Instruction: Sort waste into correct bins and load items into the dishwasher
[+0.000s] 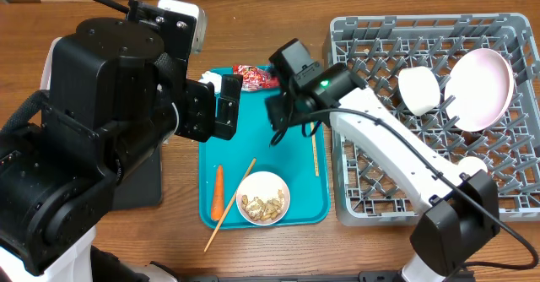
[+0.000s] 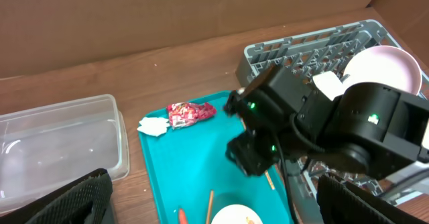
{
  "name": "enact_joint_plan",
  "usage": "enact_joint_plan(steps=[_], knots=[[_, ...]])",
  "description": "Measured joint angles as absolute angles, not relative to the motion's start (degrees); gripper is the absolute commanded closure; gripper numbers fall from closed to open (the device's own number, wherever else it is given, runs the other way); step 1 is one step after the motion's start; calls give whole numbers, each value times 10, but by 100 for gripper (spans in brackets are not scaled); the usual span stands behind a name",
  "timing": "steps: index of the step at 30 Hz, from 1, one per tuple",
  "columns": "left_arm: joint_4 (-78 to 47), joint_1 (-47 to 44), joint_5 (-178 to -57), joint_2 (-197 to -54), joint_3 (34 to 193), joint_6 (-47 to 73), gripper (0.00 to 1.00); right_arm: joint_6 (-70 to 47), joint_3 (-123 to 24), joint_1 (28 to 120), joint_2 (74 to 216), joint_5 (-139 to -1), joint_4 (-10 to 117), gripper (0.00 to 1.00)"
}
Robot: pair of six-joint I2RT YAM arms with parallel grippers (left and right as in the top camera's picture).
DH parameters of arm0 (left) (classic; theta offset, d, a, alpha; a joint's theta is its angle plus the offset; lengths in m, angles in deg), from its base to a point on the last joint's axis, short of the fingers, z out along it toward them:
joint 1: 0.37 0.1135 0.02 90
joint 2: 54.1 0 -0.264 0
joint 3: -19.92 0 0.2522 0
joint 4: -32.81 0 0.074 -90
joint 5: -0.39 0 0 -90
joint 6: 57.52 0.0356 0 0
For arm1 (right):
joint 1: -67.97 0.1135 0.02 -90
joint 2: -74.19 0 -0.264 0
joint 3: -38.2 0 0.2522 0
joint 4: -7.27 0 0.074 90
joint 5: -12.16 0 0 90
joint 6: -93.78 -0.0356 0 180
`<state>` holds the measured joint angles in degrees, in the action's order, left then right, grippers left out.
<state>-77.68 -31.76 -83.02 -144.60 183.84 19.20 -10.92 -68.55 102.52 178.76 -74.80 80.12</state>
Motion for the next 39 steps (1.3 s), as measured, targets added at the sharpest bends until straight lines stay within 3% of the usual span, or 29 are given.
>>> enact_joint_plan(steps=[8, 17, 28, 34, 39], knots=[[-777, -318, -830, -1446, 1838, 192, 0, -101, -685, 933, 1842, -736, 787, 50], [-777, -318, -830, -1446, 1838, 192, 0, -97, -667, 940, 1948, -728, 786, 52], [-777, -318, -830, -1446, 1838, 192, 0, -97, -662, 946, 1978, -753, 776, 52], [-777, -318, -830, -1446, 1838, 192, 0, -92, -662, 955, 1979, -732, 780, 78], [-777, -318, -830, -1446, 1838, 192, 0, -97, -666, 969, 1981, -713, 794, 83]])
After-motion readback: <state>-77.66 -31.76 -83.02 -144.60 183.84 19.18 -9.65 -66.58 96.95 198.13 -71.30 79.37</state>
